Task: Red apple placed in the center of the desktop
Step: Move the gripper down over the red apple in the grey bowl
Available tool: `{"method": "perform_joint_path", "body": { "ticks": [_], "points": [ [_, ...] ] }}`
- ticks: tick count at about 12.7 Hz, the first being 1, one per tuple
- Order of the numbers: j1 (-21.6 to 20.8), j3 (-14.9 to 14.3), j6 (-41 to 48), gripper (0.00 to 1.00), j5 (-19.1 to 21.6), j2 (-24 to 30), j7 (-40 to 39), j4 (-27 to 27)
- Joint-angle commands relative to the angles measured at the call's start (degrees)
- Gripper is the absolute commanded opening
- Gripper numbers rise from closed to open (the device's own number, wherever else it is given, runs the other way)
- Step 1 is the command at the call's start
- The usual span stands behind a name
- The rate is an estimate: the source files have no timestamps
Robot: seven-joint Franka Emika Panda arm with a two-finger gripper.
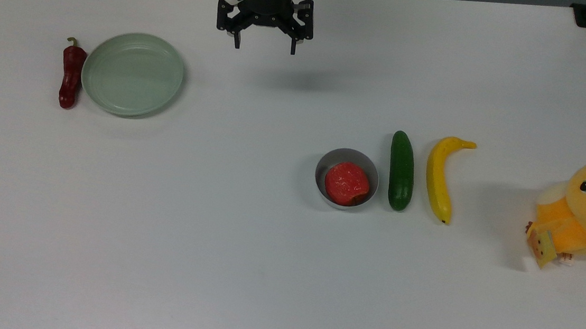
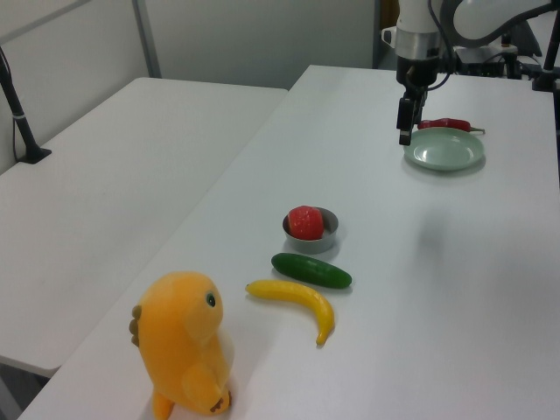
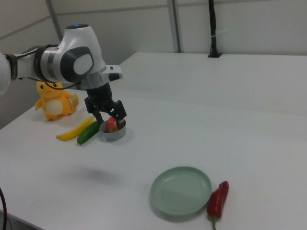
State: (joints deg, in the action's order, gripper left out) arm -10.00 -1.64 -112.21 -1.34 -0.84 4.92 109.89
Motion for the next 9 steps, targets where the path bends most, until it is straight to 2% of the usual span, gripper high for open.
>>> {"method": "perform_joint_path", "body": {
  "ticks": [1, 9],
  "points": [
    [-0.5, -0.3, 1.2, 1.0, 0.7, 0.8, -1.8, 1.1],
    [-0.7, -0.3, 0.5, 1.0, 0.7, 0.6, -1.3, 1.2]
  ]
}}
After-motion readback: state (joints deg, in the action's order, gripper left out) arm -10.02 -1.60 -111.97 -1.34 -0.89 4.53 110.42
